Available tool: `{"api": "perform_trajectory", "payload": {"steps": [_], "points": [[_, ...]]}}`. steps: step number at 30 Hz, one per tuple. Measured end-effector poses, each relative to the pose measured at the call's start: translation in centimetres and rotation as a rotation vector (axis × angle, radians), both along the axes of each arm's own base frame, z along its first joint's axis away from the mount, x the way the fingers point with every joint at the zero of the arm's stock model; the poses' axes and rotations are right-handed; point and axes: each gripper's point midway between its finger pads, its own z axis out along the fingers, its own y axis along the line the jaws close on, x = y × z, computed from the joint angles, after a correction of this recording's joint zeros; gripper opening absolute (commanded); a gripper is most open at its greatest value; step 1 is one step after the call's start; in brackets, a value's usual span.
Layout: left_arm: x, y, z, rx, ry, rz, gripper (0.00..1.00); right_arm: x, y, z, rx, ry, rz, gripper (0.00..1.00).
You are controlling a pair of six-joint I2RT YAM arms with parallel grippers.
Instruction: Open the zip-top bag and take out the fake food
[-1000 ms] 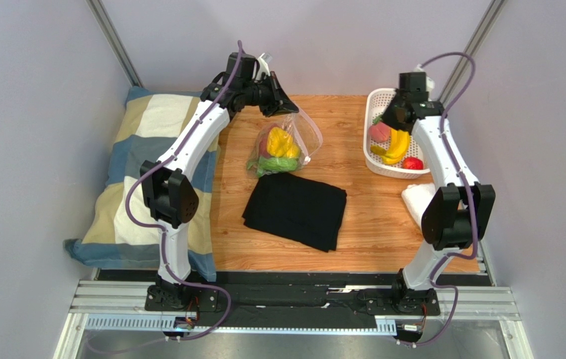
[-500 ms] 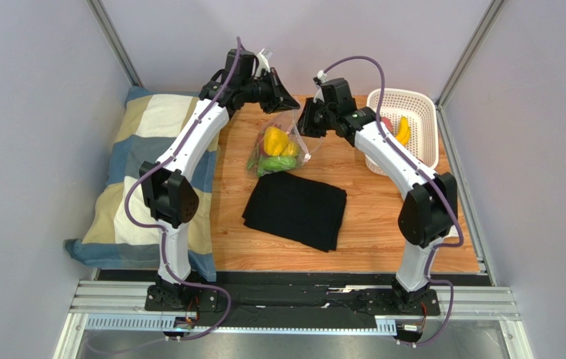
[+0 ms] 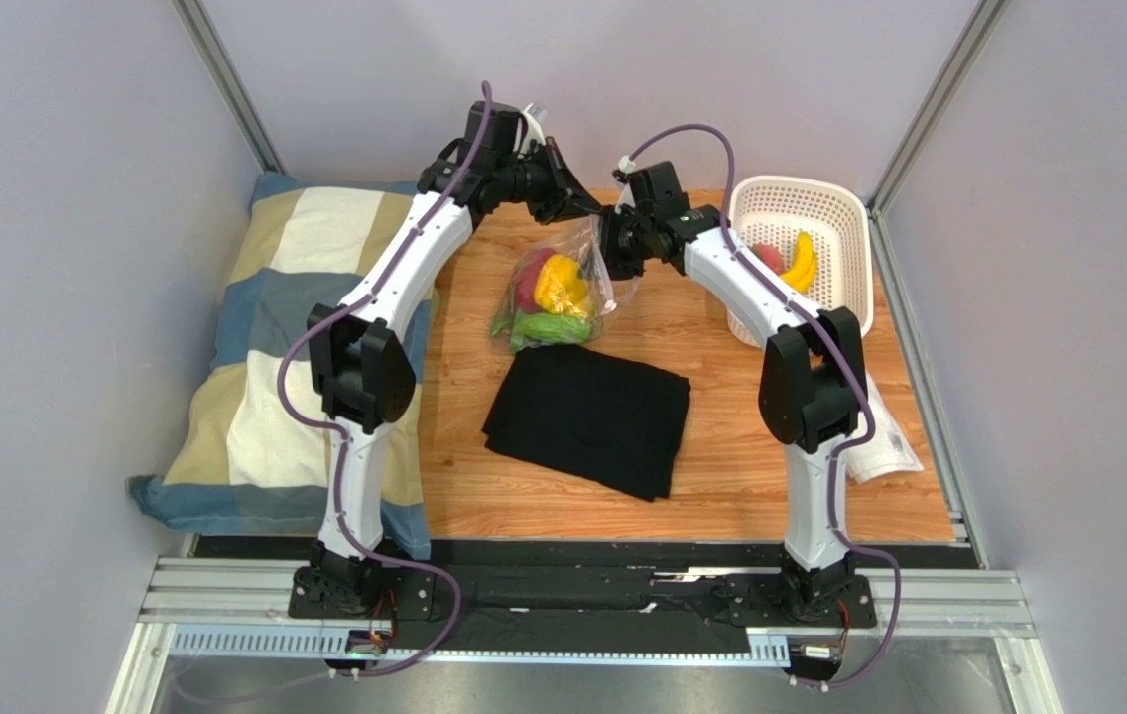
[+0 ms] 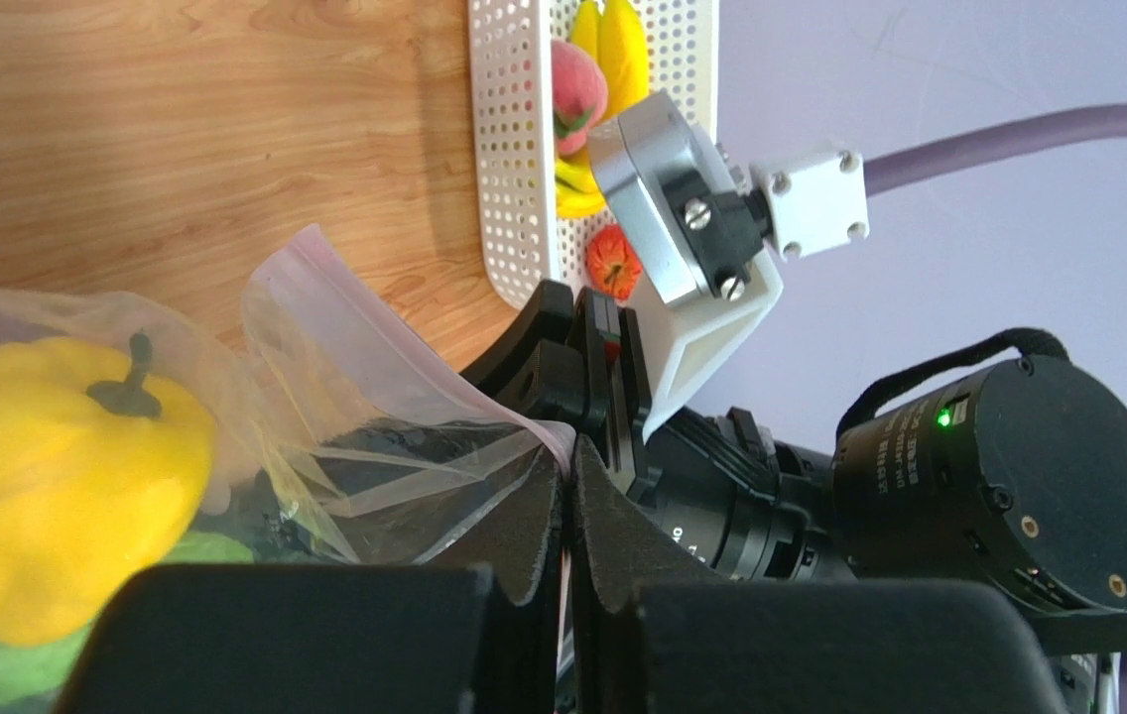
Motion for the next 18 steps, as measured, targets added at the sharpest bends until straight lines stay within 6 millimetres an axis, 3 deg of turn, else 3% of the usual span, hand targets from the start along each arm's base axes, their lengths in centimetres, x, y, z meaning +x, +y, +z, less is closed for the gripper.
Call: {"api": "perform_trajectory", "payload": {"steps": [4,9,11,18], "points": [[0.7,-0.3,-0.7,-0.007,0.014,0.008,0.0,-0.1,-0.5,-1.0,0.005,0.035,0.012,0.22],[0.8,-0.5,-0.3,-0.026,0.016,0.005,0.0,-0.5,-0.3,-0.5,0.056,0.049,0.013,0.36],[0.7,-0.6,-0.2,-0.034,0.014,-0.003,0.0,-1.3,-0.6,-0.5,0.071,0.054,0.0,0.36],[0.3,-1.0,0.7,-0.062,0.0,-0.033,0.0,-1.9,-0.1,3.3,0.172,-0.031,0.045,0.31]]}}
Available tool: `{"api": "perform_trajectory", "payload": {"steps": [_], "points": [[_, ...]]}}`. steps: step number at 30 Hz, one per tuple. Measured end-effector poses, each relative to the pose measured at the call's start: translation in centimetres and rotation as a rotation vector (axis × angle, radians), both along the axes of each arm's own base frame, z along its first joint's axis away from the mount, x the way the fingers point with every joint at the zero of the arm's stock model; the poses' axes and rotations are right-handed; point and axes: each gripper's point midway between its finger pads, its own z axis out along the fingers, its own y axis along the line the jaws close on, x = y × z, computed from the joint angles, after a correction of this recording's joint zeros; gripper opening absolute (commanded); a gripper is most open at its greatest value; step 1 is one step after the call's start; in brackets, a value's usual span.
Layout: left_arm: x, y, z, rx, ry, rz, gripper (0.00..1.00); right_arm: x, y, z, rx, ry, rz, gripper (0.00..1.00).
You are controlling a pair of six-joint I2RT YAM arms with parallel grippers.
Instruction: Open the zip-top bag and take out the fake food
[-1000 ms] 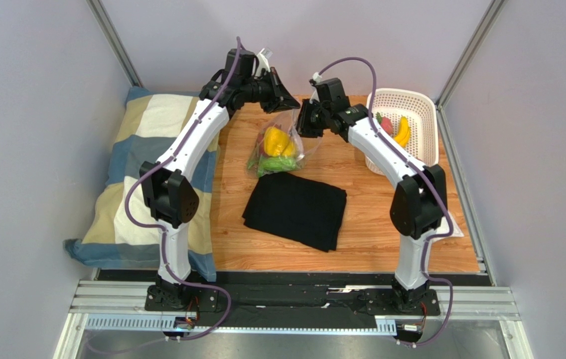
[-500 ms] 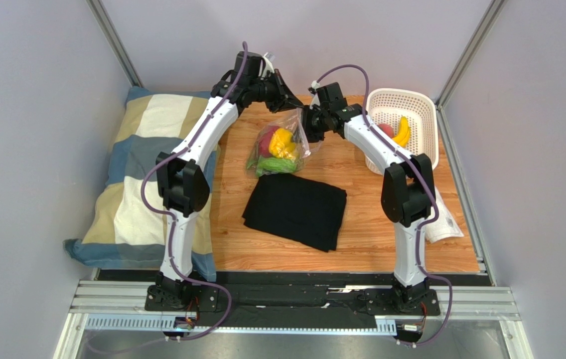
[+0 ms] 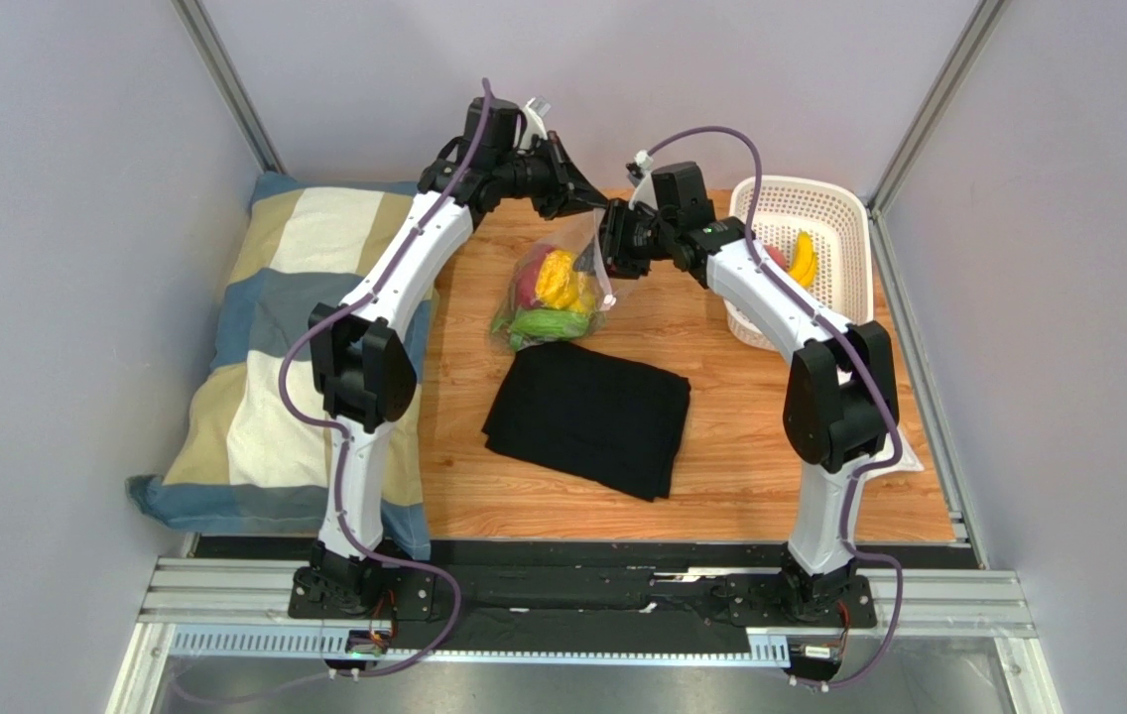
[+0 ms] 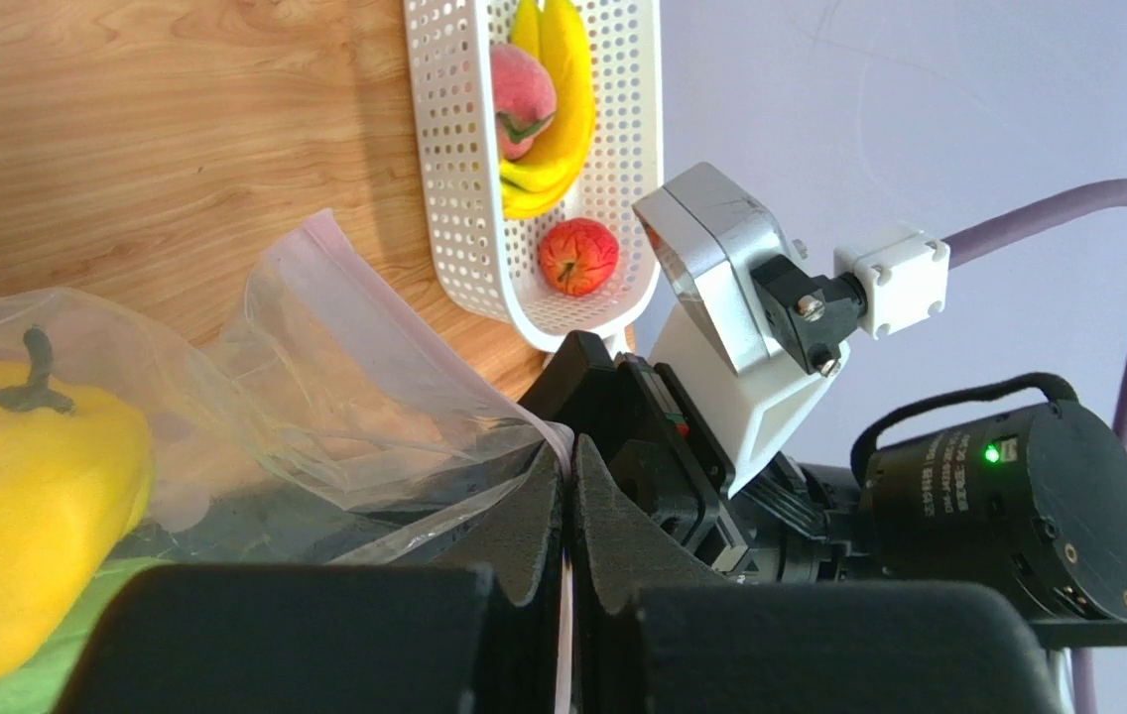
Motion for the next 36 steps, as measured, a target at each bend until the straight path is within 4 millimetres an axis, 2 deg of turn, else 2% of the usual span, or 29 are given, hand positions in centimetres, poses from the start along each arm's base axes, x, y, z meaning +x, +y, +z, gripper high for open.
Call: {"api": "perform_trajectory", "payload": {"steps": [7,11,15,18,25,28,31,36], "points": [[-0.5,0.0,0.7,-0.025,0.0,-0.023,0.0,0.2,1.1,1.0,0.067,-0.026,0.052,0.3],[-0.2,0.6,0.5,-0.023,0.001,-0.005,0.0,1.0,1.5,0.7,0.083,-0.032,0.041,0.41],[0.4,1.1,0.4,-0.018,-0.006,0.018,0.0,2.2,1.0,-0.5,0.046,-0.009,-0.024,0.6],[0.7,1.4,0.5,-0.019,-0.004,0.031,0.0,2.6,0.6,-1.2,0.027,0.005,-0.066,0.68],[1.6,1.8,-0.2,-0.016,0.016,0.072,0.0,3.6,0.7,-2.8,0.033,0.029,-0.089,0.71],[1.4,1.5,-0.6,-0.034,0.042,0.053,0.0,3.9,0.8,-4.9,0.025,0.075,-0.102,0.73],[0.5,0.1,-0.6,-0.044,0.054,0.014,0.0,3.6,1.4,-7.3,0.031,0.141,-0.099,0.76],[0.1,-0.6,-1.1,-0.042,0.064,-0.002,0.0,3.7,1.7,-7.6,0.049,0.156,-0.106,0.8]]}}
